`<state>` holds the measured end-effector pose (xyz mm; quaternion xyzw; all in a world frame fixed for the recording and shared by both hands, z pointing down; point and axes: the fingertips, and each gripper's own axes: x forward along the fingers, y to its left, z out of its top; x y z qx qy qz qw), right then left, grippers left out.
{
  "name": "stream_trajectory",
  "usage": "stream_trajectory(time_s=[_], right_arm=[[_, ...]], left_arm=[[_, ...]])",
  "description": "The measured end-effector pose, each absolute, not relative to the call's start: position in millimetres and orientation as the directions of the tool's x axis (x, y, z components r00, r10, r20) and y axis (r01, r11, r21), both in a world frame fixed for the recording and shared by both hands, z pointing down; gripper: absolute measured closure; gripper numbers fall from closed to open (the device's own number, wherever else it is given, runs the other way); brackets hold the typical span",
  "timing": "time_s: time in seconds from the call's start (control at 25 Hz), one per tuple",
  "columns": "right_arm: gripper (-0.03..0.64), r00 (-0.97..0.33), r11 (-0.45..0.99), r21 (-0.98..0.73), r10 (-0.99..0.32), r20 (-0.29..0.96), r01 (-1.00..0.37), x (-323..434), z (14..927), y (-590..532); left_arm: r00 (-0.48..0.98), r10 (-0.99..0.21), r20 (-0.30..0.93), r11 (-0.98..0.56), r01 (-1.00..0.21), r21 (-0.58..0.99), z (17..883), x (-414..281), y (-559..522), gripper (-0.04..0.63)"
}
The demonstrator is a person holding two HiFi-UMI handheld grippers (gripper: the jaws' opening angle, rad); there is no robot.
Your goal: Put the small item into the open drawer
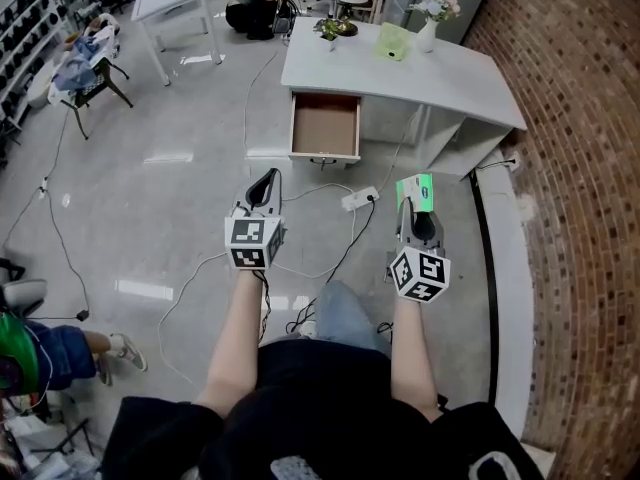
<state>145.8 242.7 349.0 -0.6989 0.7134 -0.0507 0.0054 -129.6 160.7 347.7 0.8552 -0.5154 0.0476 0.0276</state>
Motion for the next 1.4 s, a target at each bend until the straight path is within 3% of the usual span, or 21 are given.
stream_trajectory(time_s=[0.6,1.4], right_arm=[[0.532,-0.061,0.053,-0.087,-0.994,0.091,-0.995,162.5,369.3,108.6],[0.532,-0.253,0.235,-0.111,-0.948,0.191,-0.966,209.1,405.8,-243.3]], left_arm=[[0.442,-0.882,0.162,-0.447,-0.894,0.005,376.8,-106.2,44.6,0.574],[0.308,-0.919,0.247,-0.314,-0.949,0.015,407.4,-46.2,-256.8,0.574]])
